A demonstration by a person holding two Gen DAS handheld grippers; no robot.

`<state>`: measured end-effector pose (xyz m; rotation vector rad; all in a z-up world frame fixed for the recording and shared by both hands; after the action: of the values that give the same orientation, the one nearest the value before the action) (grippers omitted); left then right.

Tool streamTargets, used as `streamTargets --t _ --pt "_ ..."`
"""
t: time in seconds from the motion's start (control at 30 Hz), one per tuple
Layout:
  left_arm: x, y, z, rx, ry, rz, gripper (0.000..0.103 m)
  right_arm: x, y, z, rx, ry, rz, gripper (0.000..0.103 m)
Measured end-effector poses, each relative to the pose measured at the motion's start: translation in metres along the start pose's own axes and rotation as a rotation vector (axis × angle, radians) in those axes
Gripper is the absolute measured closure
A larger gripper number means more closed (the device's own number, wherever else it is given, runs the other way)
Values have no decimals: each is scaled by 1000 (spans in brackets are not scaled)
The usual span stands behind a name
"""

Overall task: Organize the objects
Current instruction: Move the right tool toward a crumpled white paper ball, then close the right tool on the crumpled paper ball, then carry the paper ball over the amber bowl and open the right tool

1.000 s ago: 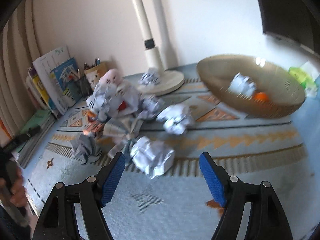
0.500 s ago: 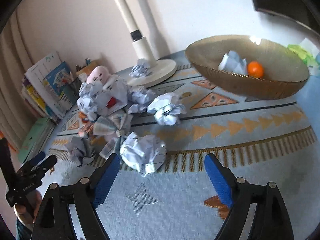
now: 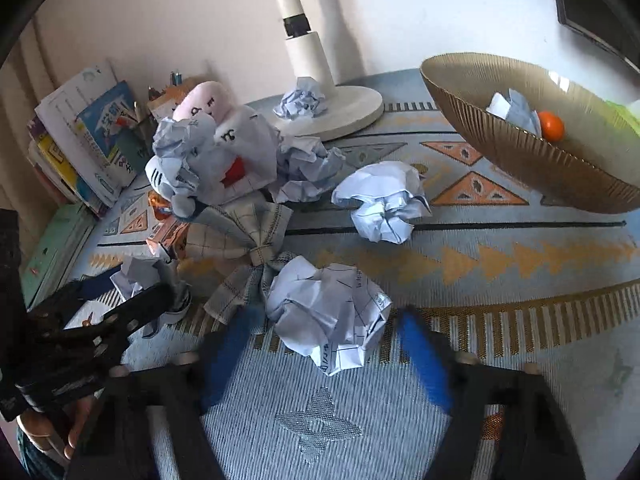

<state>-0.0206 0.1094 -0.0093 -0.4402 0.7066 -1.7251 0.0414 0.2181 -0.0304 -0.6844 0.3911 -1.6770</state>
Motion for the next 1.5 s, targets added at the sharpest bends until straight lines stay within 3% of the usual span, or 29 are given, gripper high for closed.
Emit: streamTargets --t 0.07,0.2,0.67,1.17,1.3,1.5 --pt "2 -3 6 -39 14 -2 51 0 0 8 -53 73 7 54" --pt "-1 -1 18 -98 9 -13 51 7 1 30 -165 88 46 54" --pt "10 -2 23 -133 40 29 51 19 4 35 -215 146 102 53" --pt "10 -2 24 -138 36 26 51 23 6 38 -225 142 116 53" --pt "1 -2 29 -140 22 -6 51 15 3 45 -228 91 67 53" --pt "-44 -27 62 -210 111 -75 51 -25 -20 91 -295 37 -52 53"
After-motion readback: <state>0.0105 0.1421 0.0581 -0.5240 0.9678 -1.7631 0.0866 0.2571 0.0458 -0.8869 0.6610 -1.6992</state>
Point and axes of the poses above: each gripper's, at about its wrist camera, not at the fingertips, and z roughly against the way its jaws point, x to its left, y to its underside, the point moved 5 cm from there along -z, roughly the way its jaws point, and after that the axes turned 2 degrees about -z, right-handed, at the moved point
